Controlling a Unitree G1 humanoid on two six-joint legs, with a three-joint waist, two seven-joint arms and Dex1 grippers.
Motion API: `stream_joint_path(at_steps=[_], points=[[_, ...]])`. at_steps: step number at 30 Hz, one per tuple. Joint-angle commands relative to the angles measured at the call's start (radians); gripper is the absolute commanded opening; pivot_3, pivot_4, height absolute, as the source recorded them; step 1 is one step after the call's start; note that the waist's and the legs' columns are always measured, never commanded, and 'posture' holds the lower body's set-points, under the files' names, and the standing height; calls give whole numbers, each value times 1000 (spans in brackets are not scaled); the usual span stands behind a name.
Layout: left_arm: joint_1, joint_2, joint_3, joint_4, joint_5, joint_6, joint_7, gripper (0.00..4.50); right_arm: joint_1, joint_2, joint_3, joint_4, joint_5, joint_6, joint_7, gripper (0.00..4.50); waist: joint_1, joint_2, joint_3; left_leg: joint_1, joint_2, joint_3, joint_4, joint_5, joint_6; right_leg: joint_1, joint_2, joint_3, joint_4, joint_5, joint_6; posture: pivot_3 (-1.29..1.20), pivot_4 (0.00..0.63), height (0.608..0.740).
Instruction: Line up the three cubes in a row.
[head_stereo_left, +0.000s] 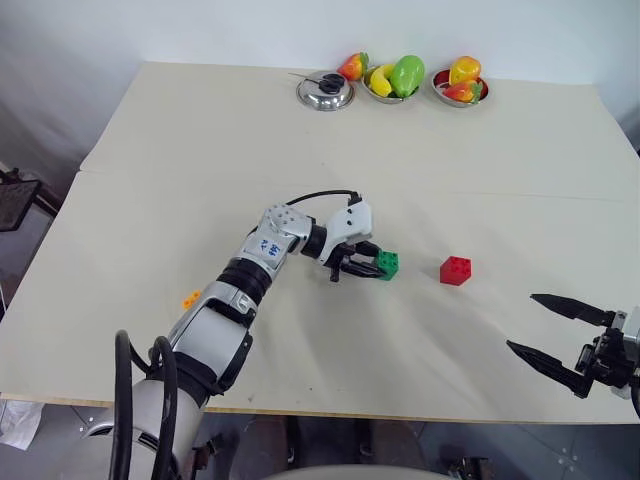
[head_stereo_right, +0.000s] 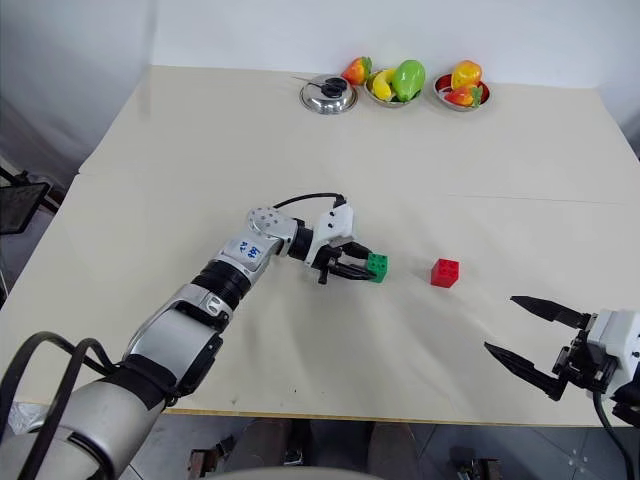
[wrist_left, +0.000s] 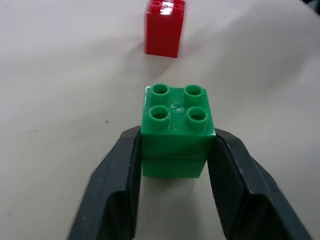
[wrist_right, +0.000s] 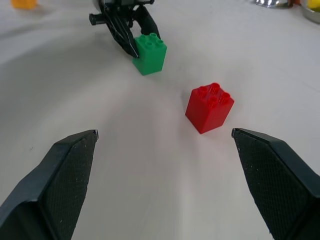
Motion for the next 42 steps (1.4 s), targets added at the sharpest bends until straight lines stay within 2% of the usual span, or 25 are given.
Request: stream_joint_path(at_steps=[1,5,6,11,17,20,23,26,28,32,37,42], points=[[-26,-2,42,-22,-15,-32,-32,3106,-9,0,-13,-25,18,-1,-6,4500,0,0,0,0,0,0,0,0,0,0,0,0,0,0,0,0,150,740],[-2,35,58,-90,-28,-31,-103,4362,-33,-6,-1,-18,18,5,-1,4500,-2,0,0,0,0,0,0,0,0,0,0,0,0,0,0,0,150,740],[11,58,71,-134,-42,-19,-119,4436,-47,-9,7,-17,20,8,2,4500,-2,0,0,0,0,0,0,0,0,0,0,0,0,0,0,0,150,740],[77,167,141,-377,-151,41,-239,4436,-117,-16,48,-15,24,32,13,4500,-6,1,0,0,1,0,0,0,0,0,1,0,1,0,0,0,150,740],[233,383,351,-708,-396,178,-325,4436,-267,-20,165,-32,63,133,42,4500,-12,1,0,0,3,-1,1,0,0,0,1,0,2,0,0,0,150,740],[415,538,509,-845,-447,246,-264,4436,-361,19,262,-57,60,152,42,4500,-33,3,0,1,5,-1,1,0,0,0,0,0,2,0,0,0,150,740],[575,609,645,-937,-485,292,-167,4436,-406,42,311,-69,55,143,62,4500,-30,3,1,1,5,-2,0,0,-1,0,0,0,3,0,-1,0,150,740],[800,631,860,-1025,-544,372,-55,4436,-450,53,362,-84,40,121,92,4500,-25,3,1,1,2,-4,1,0,1,2,-5,-1,4,0,-1,0,150,740],[952,631,969,-1043,-532,313,-61,4436,-477,52,387,-90,42,134,101,4500,-31,3,1,2,0,-5,1,-1,3,3,-8,-2,3,0,-1,0,150,740],[1215,615,1126,-947,-501,264,-45,4436,-522,58,436,-103,41,129,128,4500,-32,3,2,3,-1,-6,0,-2,4,6,-11,-7,0,0,-1,0,150,740],[1405,589,1190,-864,-501,181,-59,4436,-525,46,444,-106,46,143,142,4500,-22,3,2,2,-1,-8,0,-3,3,6,-13,-10,-1,-1,-1,0,150,740],[1470,556,1126,-924,-505,133,-67,4436,-497,38,412,-95,62,134,156,4500,-24,3,2,2,-1,-9,0,-5,2,6,-18,-7,-5,0,-2,0,150,740]])
